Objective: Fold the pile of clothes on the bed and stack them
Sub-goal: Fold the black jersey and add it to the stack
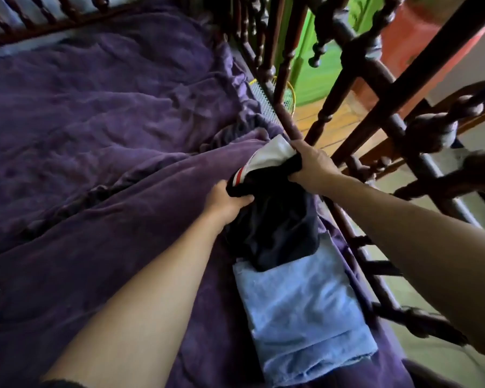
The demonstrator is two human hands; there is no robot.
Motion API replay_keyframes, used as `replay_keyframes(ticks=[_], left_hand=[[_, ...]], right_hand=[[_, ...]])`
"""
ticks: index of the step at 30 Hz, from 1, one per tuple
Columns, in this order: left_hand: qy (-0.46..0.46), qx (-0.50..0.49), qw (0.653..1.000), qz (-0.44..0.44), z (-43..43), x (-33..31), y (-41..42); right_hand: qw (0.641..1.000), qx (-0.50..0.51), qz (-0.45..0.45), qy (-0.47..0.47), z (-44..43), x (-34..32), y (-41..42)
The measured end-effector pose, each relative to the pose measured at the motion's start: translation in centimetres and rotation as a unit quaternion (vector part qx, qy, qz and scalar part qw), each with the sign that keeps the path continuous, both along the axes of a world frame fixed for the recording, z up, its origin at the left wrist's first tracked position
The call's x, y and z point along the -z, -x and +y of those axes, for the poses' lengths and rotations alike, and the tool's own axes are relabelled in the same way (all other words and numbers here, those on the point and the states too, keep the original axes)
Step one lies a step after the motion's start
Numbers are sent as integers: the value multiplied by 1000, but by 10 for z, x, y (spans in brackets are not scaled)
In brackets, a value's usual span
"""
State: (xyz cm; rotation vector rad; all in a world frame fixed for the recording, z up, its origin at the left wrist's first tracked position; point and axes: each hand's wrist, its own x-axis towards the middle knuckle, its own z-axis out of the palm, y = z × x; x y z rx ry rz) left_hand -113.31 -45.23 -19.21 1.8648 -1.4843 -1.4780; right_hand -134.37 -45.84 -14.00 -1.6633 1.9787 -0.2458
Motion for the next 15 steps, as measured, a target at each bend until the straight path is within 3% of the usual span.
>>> replay_keyframes(ticks=[7, 13, 15], left_hand=[[0, -16, 992, -127, 11, 41, -36], [-51, -41, 985, -158, 75, 17, -101], [-62, -45, 983, -169, 102, 1, -129]], right_hand=[[995, 11, 54, -82, -12, 78, -9], [983, -28, 181, 2, 22, 47, -45], [983, -57, 172, 13, 38, 31, -75]])
